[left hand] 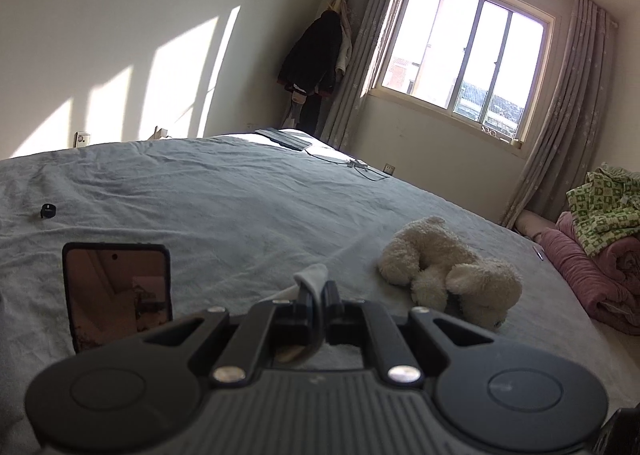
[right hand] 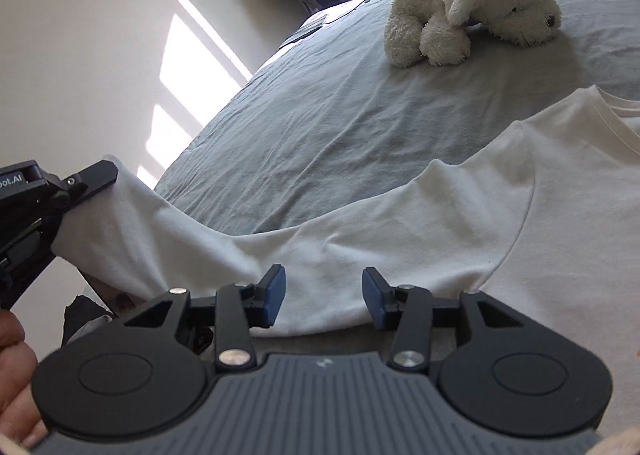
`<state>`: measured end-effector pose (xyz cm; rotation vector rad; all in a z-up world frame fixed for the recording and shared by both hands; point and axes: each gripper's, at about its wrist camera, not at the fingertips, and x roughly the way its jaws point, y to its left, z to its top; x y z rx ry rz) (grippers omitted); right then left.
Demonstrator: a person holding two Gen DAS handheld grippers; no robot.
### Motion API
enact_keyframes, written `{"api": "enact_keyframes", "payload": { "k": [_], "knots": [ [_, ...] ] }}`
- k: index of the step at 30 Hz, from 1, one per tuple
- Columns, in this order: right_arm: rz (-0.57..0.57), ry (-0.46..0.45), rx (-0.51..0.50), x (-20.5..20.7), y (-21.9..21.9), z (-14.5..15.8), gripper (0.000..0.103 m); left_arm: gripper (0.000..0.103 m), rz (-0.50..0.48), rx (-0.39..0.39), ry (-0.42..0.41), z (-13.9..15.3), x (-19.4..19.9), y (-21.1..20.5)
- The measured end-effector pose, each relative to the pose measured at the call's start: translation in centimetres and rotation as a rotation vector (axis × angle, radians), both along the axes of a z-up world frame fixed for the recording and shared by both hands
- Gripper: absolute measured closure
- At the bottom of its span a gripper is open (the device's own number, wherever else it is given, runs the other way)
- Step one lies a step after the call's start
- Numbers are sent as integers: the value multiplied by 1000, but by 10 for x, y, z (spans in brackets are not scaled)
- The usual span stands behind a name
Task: Fold clothes
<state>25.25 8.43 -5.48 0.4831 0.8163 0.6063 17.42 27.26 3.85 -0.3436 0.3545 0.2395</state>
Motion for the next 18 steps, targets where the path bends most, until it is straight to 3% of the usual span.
{"api": "enact_keyframes", "payload": {
  "k": [6, 12, 18],
  "knots": [
    [-119, 149, 245, -2, -64, -5, 51, 98, -166, -34, 53, -17, 15, -37],
    [-243, 152, 225, -17, -119, -2, 50, 98, -268, -56, 97, -37, 25, -62],
    [-323, 183, 269, -34, -157, -12, 50, 98, -381, -225, 142, -65, 38, -75]
  ]
}}
